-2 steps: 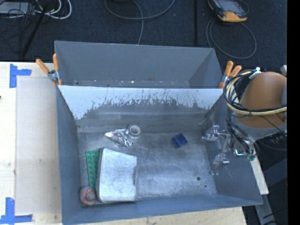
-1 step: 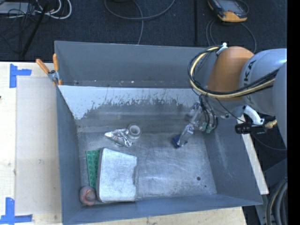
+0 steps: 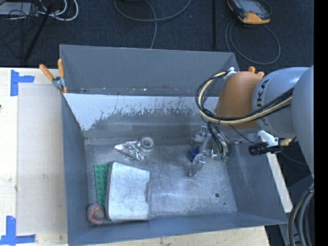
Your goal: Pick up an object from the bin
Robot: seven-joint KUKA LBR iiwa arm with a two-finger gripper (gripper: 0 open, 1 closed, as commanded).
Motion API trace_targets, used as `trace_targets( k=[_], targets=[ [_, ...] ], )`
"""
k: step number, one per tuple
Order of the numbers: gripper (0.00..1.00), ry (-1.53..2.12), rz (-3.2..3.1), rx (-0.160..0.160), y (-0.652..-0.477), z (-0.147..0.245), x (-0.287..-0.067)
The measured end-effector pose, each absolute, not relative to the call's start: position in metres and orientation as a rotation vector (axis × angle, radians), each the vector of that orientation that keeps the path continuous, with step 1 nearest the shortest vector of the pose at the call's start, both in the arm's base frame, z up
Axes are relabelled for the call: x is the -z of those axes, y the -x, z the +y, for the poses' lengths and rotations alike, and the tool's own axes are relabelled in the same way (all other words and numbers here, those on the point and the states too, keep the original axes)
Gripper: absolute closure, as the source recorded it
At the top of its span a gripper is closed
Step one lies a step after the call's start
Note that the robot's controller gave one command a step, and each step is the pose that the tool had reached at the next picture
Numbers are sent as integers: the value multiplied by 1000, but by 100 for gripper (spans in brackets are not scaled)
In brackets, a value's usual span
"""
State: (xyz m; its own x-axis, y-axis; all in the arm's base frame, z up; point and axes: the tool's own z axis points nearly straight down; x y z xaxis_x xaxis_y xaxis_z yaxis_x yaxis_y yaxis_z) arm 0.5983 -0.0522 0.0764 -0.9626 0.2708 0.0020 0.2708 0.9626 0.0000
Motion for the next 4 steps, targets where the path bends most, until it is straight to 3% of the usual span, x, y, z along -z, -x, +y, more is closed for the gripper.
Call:
trace_targets(
  k=[1,2,3,4],
  targets=[
    [100,427,-3114,1,-600,-52,-78],
    [0,425,-3113,0,-599,-52,-77],
    [0,622,-3093,5,-548,-84,-74],
    [0,79,-3150,-3,-588,-138,-246]
  ],
)
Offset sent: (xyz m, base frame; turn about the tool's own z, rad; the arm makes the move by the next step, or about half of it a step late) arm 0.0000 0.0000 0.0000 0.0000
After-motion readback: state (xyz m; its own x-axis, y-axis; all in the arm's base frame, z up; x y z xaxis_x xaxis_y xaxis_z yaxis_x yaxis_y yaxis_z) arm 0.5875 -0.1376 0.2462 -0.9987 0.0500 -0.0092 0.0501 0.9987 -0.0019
